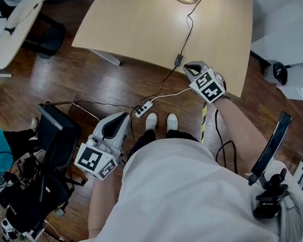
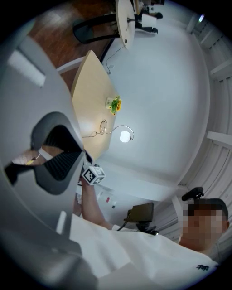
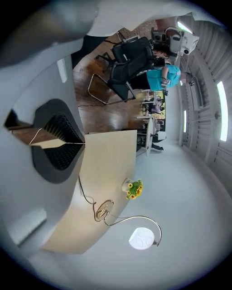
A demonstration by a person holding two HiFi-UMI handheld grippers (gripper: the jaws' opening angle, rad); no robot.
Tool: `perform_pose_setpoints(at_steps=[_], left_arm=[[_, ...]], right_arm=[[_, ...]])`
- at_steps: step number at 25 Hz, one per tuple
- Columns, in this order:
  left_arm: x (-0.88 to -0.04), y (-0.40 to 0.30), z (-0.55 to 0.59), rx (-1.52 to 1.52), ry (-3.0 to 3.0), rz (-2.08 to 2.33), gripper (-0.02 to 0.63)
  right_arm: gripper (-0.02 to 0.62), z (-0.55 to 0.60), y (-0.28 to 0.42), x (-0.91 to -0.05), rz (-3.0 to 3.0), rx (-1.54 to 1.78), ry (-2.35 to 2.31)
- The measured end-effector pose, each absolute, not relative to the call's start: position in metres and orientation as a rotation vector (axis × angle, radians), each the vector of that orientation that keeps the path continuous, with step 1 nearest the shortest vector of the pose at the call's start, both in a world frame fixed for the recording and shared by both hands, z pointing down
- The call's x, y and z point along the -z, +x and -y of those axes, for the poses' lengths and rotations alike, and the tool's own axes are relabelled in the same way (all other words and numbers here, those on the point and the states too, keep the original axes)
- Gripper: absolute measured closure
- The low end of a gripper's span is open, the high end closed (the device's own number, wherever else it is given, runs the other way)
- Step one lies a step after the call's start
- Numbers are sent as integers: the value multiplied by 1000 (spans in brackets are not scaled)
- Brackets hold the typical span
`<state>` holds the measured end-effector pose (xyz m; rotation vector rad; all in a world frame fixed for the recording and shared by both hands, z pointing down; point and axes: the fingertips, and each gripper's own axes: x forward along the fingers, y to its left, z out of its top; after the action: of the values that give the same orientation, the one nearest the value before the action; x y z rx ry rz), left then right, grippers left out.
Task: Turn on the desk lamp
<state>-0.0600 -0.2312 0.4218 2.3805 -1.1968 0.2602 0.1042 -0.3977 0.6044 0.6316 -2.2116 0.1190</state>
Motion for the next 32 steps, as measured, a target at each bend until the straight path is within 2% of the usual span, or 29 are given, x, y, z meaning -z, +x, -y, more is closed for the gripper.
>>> perform_pose_setpoints(at_steps=[10, 22, 32], left_arm=[[-424, -44, 221, -368, 2359, 1190, 591], [-421, -30, 163, -394, 2546, 968, 591], [-419, -93, 32, -239, 2739, 687, 591]], right_arm=[[594, 320, 144, -542, 2527, -324, 751], [588, 212, 155, -499, 2572, -332, 979], [586, 58, 94, -463, 2491, -279, 1304]])
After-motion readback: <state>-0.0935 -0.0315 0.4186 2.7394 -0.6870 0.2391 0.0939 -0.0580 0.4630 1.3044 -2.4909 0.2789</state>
